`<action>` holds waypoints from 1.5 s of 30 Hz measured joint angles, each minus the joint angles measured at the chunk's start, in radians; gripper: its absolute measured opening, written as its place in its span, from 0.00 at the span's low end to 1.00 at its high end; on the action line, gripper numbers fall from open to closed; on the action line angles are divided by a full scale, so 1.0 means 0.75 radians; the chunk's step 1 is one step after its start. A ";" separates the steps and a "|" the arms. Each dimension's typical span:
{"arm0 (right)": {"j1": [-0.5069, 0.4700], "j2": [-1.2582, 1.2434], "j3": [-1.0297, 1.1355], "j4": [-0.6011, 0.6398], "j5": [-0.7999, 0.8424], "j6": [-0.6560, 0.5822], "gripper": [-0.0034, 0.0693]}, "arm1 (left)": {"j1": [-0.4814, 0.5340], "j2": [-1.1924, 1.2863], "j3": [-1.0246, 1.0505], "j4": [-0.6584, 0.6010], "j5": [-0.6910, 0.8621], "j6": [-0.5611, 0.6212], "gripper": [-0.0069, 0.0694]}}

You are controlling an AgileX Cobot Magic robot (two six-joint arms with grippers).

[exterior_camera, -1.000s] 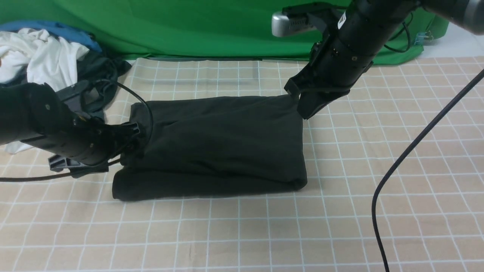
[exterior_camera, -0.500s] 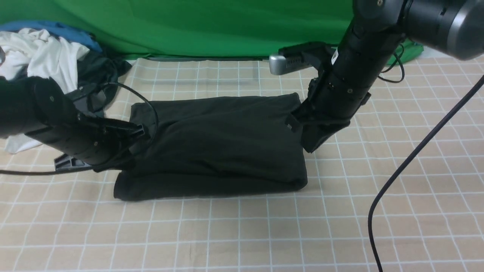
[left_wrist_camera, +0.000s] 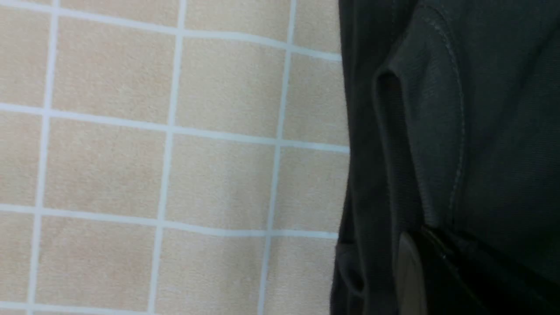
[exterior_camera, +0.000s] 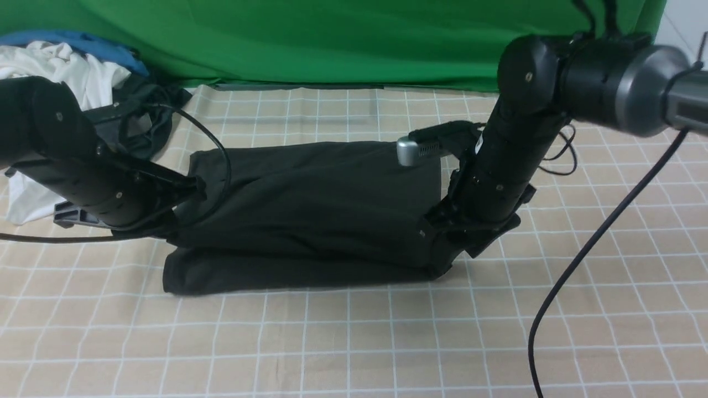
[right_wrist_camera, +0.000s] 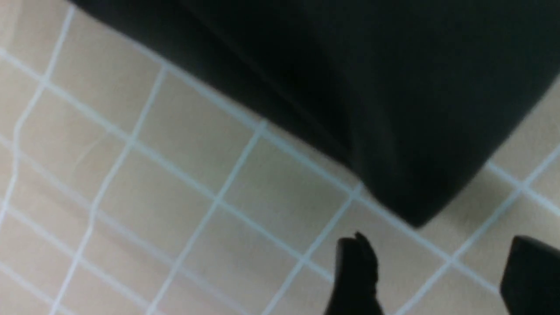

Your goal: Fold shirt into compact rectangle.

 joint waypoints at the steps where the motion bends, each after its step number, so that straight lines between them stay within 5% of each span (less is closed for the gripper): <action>1: 0.000 0.014 0.004 0.002 -0.035 0.003 0.72 | 0.000 0.000 0.000 0.009 -0.004 0.000 0.11; 11: 0.000 0.087 0.005 0.025 -0.191 0.017 0.70 | 0.000 0.000 0.000 0.005 -0.015 0.000 0.11; 19: -0.003 0.119 0.000 0.054 -0.221 -0.053 0.22 | 0.000 0.000 0.000 -0.003 -0.015 0.000 0.11; 27: -0.069 0.068 -0.024 0.057 -0.130 -0.078 0.23 | 0.000 -0.005 -0.018 0.142 0.057 0.026 0.11; 37: -0.084 0.068 -0.024 0.035 -0.091 -0.078 0.23 | 0.000 -0.017 -0.032 0.131 0.079 0.079 0.11; 45: -0.066 0.059 -0.176 -0.019 0.016 0.054 0.36 | -0.031 -0.031 -0.130 -0.279 0.169 0.159 0.11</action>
